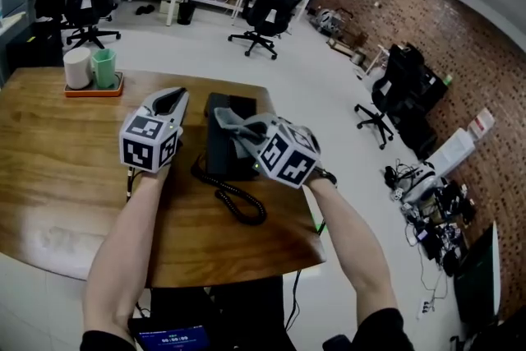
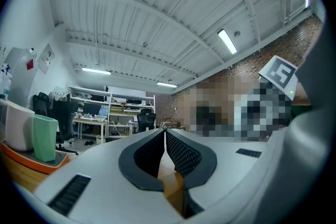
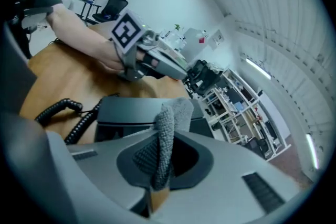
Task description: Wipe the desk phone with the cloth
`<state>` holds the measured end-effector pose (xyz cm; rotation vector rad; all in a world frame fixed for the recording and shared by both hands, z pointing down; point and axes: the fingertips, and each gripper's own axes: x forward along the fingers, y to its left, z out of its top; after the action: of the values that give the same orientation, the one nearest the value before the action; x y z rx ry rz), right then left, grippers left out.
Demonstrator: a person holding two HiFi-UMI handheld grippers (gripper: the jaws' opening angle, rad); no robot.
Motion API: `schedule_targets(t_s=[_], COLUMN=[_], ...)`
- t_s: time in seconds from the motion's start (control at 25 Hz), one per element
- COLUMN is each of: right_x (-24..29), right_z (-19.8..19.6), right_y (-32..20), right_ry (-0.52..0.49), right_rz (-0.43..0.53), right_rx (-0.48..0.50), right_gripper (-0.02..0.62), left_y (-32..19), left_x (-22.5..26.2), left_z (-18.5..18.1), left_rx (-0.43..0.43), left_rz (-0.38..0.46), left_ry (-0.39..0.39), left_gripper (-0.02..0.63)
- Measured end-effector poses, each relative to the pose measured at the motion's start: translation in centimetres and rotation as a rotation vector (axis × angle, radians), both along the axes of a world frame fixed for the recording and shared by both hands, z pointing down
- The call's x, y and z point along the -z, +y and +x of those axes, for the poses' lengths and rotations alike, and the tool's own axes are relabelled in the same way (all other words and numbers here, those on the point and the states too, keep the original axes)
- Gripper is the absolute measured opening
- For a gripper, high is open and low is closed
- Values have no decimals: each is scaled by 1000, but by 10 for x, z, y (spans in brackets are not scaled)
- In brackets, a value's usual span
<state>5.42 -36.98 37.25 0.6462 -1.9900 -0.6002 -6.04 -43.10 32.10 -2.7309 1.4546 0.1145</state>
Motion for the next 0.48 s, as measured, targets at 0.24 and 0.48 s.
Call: schedule_targets(t_s=[0.24,0.48], right_x=[-29,-29], right_z=[0,13], right_y=[66,92], right_ry=[140,197], right_rz=[-21,-94], right_rx=[122,198], right_gripper=[25,25], left_y=[2,0], left_x=[0,-2], left_z=[1,2], left_rx=[-6,-10], left_rz=[-5,-9], left_ry=[-2,-3], left_gripper=[2,2])
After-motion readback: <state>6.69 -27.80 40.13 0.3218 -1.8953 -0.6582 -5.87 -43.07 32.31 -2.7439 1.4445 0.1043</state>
